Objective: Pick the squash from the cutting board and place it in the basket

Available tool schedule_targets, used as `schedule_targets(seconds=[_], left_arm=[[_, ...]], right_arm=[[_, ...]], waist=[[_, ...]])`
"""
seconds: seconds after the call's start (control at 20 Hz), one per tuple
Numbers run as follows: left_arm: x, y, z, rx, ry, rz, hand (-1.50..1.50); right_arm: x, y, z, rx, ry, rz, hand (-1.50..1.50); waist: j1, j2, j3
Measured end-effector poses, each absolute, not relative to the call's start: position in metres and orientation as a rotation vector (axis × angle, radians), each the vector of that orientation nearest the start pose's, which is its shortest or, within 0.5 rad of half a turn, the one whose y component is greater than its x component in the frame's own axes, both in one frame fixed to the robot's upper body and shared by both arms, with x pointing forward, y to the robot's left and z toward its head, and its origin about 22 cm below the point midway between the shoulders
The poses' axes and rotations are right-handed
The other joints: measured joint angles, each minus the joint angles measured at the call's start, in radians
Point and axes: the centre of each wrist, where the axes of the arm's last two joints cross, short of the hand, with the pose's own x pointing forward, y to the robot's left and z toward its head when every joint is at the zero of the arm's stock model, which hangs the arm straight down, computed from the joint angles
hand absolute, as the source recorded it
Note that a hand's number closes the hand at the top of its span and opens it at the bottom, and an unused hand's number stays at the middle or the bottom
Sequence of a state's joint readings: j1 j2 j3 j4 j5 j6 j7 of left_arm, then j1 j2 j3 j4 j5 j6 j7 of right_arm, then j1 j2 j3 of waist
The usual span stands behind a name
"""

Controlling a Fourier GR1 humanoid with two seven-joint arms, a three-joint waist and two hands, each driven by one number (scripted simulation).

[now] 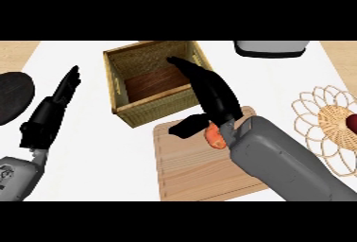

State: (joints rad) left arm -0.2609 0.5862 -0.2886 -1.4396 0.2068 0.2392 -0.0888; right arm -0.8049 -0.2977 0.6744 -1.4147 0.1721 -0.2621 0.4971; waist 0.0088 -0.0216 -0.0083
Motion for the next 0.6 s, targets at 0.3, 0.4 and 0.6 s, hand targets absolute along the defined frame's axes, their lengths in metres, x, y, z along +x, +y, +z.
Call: schedule_targets(seconds=[0.3, 0.4, 0.6], left_arm=[[0.294, 0.289, 0.064, 0.286, -1.712, -0.389, 0.00], [0.293, 0.291, 0.066, 0.290, -1.712, -0.389, 0.00], [0.294, 0.291, 0.068, 0.300, -1.716, -0.385, 0.00]], right_arm=[[0.336, -0.076, 0.190, -0.461, -1.368, 1.318, -1.50], [0.337, -0.072, 0.208, -0.458, -1.267, 1.410, -1.50], [0.343, -0.071, 0.232, -0.432, -1.118, 1.523, -1.50]], waist=[[0.007, 0.007, 0.002], [0.005, 0.009, 0.003], [-0.001, 0.015, 0.006]])
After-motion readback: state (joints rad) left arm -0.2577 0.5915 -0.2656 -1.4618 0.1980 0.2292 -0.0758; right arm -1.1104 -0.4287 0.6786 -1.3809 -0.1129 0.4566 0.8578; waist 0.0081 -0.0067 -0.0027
